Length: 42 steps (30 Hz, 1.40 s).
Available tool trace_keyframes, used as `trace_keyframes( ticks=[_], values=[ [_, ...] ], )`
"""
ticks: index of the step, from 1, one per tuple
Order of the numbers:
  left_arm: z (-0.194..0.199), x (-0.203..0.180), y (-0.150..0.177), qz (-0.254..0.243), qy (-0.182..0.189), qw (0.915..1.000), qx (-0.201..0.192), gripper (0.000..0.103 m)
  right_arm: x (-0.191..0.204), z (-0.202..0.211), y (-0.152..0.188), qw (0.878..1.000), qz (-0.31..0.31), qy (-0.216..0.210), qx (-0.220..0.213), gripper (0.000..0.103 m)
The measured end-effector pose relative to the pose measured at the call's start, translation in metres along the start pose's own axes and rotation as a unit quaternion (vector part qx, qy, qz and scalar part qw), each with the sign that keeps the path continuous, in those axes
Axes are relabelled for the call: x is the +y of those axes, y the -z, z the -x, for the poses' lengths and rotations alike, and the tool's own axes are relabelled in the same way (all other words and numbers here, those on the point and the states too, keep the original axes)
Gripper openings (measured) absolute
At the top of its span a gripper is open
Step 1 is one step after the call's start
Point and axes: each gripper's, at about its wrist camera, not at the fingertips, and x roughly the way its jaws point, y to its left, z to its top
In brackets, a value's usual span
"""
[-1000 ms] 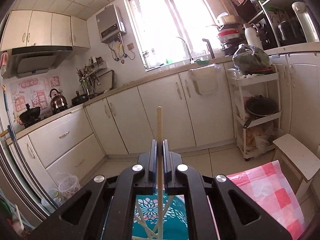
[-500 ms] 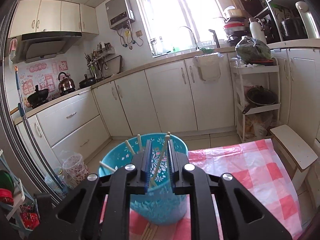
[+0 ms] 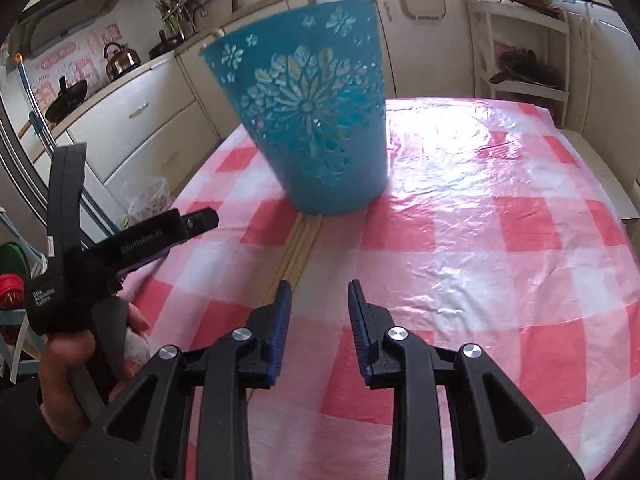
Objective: Organize utensils
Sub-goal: 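Bring the open right gripper back toward the remaining sticks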
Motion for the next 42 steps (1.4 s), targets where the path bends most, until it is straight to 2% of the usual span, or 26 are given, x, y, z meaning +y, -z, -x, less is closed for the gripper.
trace_keyframes(
  ticks=[9,15,18,26,30,34,36,38,42],
  values=[
    [0.0,0.001,0.0,0.001,0.003,1.0,-0.001,0.092,0.018,-0.039,-0.009,0.999,0.014,0.035,0.038,0.026],
    [0.001,0.002,0.001,0.003,0.005,1.0,-0.002,0.092,0.02,-0.041,-0.009,0.998,0.034,0.049,0.033,0.025],
    [0.001,0.002,0.001,0.003,0.005,1.0,-0.001,0.092,0.015,-0.043,-0.01,0.997,0.035,0.054,0.034,0.021],
    [-0.001,0.001,0.001,-0.002,0.0,1.0,0.001,0.092,0.02,-0.037,-0.003,0.991,0.109,0.061,0.052,0.017],
    [-0.002,-0.013,0.002,-0.042,-0.005,0.999,0.012,0.093,-0.003,-0.018,0.008,0.991,0.101,0.067,0.053,0.016],
    [-0.003,-0.045,0.012,-0.129,-0.005,0.9912,0.028,0.094,-0.035,0.0,0.018,0.997,0.055,0.047,0.034,0.016],
    [-0.004,-0.055,0.015,-0.155,-0.011,0.9873,0.033,0.094,-0.046,0.003,0.018,0.998,0.026,0.039,0.03,0.016],
    [-0.008,-0.061,0.016,-0.17,-0.026,0.9843,0.039,0.094,-0.053,0.004,0.016,0.999,0.007,0.028,0.029,0.016],
    [-0.011,-0.064,0.017,-0.177,-0.034,0.9826,0.047,0.094,-0.053,0.003,0.014,0.999,0.008,0.018,0.029,0.017]
  ],
)
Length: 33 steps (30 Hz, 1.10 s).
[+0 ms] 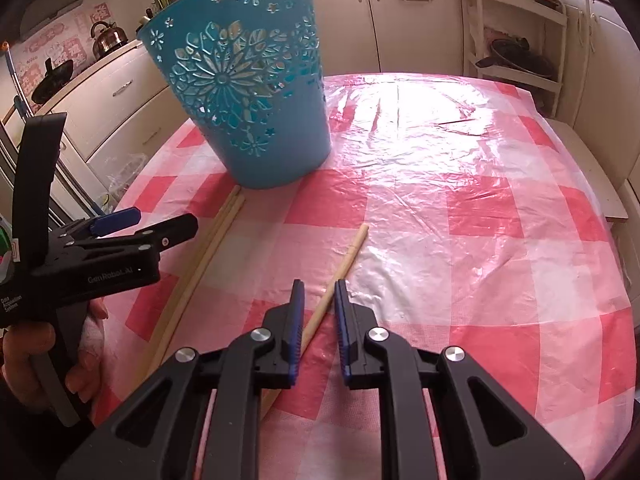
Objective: Organize utensils
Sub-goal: 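Move the left gripper to the sticks and close on one stick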
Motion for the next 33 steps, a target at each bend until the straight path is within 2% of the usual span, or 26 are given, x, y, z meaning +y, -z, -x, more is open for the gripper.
trace_keyframes(
  ticks=[9,18,26,32,33],
  values=[
    [-0.002,-0.017,0.002,-0.043,-0.015,0.9989,0.004,0.094,-0.001,0.002,0.001,1.0,-0.005,-0.011,-0.002,0.023],
    [-0.006,-0.019,0.0,-0.037,-0.036,0.9985,0.014,0.092,-0.003,0.007,0.003,1.0,-0.007,-0.012,-0.004,0.026],
    [-0.006,-0.015,-0.004,-0.018,-0.033,0.9993,0.004,0.066,-0.008,0.009,0.003,1.0,-0.015,-0.014,-0.006,0.031],
    [0.005,-0.003,0.009,0.014,-0.017,0.9998,-0.003,0.024,-0.006,0.009,0.002,1.0,-0.012,-0.013,-0.005,0.031],
    [0.007,-0.001,0.011,0.015,-0.016,0.9997,-0.004,0.022,-0.007,0.009,0.002,1.0,-0.014,-0.014,-0.004,0.031]
  ],
)
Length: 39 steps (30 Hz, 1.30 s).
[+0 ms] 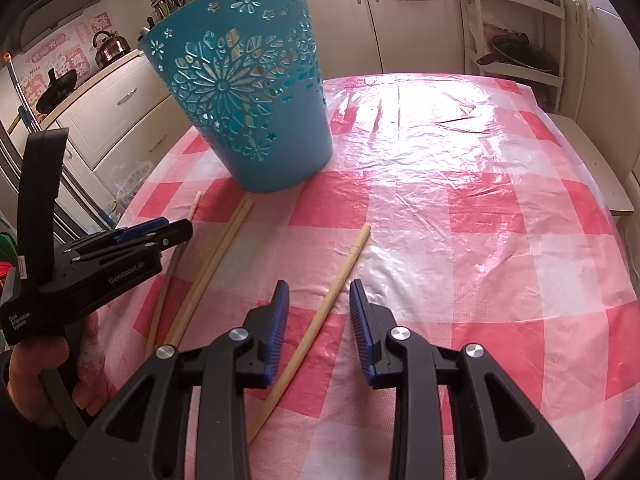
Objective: Organize utensils
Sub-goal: 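Move the left gripper to the sticks and close on one stick, then lift the stick with the left gripper and drop it into the basket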
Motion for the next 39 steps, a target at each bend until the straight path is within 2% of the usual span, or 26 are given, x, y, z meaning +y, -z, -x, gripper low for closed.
trace_keyframes(
  ticks=[3,9,12,15,16,17,19,22,25,31,36,39],
  values=[
    [0.0,0.003,-0.001,-0.007,0.004,1.0,0.005,0.021,-0.002,-0.001,-0.003,1.0,-0.007,0.003,0.003,0.031],
    [-0.013,0.01,-0.017,0.013,-0.004,0.9999,0.008,0.022,-0.001,-0.006,-0.012,1.0,-0.004,0.027,0.007,0.031],
    [-0.018,0.013,-0.021,0.021,0.003,0.9997,0.007,0.022,0.004,-0.012,-0.017,0.999,0.012,0.042,0.007,0.031],
    [-0.02,0.02,-0.021,0.022,0.029,0.9993,0.001,0.013,0.015,-0.019,-0.021,0.998,0.048,0.043,0.012,0.031],
    [-0.021,0.024,-0.021,0.019,0.047,0.9987,0.001,0.009,0.02,-0.021,-0.021,0.997,0.067,0.036,0.015,0.027],
    [-0.022,0.027,-0.021,0.018,0.064,0.9978,0.003,0.008,0.024,-0.022,-0.02,0.996,0.084,0.032,0.018,0.022],
    [-0.024,0.031,-0.022,0.004,0.08,0.9967,0.006,0.007,0.03,-0.024,-0.019,0.994,0.106,0.021,0.023,0.019],
    [-0.027,0.033,-0.025,-0.018,0.088,0.9959,0.012,0.006,0.025,-0.023,-0.021,0.995,0.092,0.009,0.024,0.018],
    [-0.03,0.028,-0.028,-0.043,0.072,0.9964,0.016,0.007,0.022,-0.023,-0.022,0.996,0.082,0.008,0.024,0.018],
    [-0.029,0.003,-0.024,-0.082,0.002,0.9966,0.009,0.008,0.027,-0.024,-0.019,0.996,0.085,0.016,0.023,0.017],
    [-0.025,-0.004,-0.021,-0.09,-0.034,0.9953,-0.005,0.012,0.024,-0.023,-0.017,0.997,0.077,0.016,0.017,0.014],
    [-0.025,-0.003,-0.021,-0.09,-0.037,0.9952,-0.005,0.011,0.023,-0.023,-0.017,0.997,0.075,0.012,0.016,0.014]
  ],
)
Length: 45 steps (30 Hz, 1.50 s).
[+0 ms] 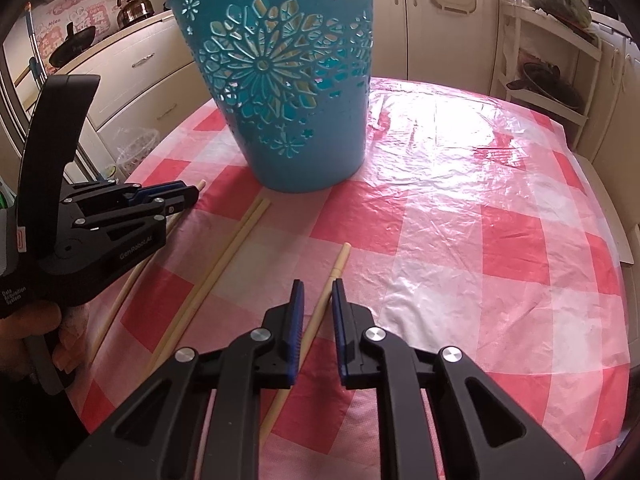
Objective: Organize utensils
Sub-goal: 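Lift the stick with the left gripper and drop it into the basket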
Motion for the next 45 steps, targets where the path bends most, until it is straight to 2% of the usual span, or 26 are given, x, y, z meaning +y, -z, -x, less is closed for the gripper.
trace_keyframes(
  ticks=[3,12,16,18,20,23,31,38,39,42,45],
  values=[
    [0.002,-0.001,0.001,-0.001,0.009,1.0,0.001,0.005,-0.004,0.0,0.0,1.0,-0.007,-0.007,0.0,0.014],
    [0.02,-0.011,0.012,-0.01,0.018,0.9997,-0.011,0.005,-0.015,0.004,0.001,0.999,-0.03,-0.036,-0.001,0.015],
    [0.034,-0.012,0.015,-0.01,0.019,0.9996,-0.019,0.005,-0.019,0.004,0.0,0.999,-0.029,-0.035,-0.001,0.015],
    [0.041,-0.01,0.016,-0.007,0.028,0.9994,-0.021,0.005,-0.017,0.004,0.001,0.999,-0.026,-0.031,-0.001,0.015],
    [0.05,-0.006,0.017,0.007,0.052,0.9983,-0.024,0.005,-0.016,0.005,0.001,0.999,-0.024,-0.029,-0.001,0.015],
    [0.067,0.007,0.016,0.04,0.106,0.993,-0.033,0.005,-0.014,0.003,0.0,0.999,-0.024,-0.03,-0.001,0.017],
    [0.132,0.039,-0.008,0.087,0.18,0.975,-0.097,0.004,-0.011,0.004,0.002,0.999,-0.025,-0.041,-0.004,0.023],
    [0.189,0.04,-0.05,0.08,0.205,0.9615,-0.165,0.003,-0.013,0.006,0.003,0.998,-0.032,-0.051,-0.005,0.025],
    [0.195,0.038,-0.054,0.077,0.206,0.9604,-0.171,0.0,-0.016,0.005,0.002,0.998,-0.033,-0.053,-0.005,0.025],
    [0.207,0.032,-0.066,0.069,0.212,0.9575,-0.183,0.0,-0.019,0.005,0.002,0.998,-0.036,-0.057,-0.005,0.025],
    [0.214,0.026,-0.07,0.059,0.209,0.9581,-0.187,0.0,-0.02,0.006,0.002,0.997,-0.036,-0.061,-0.005,0.027]
  ],
)
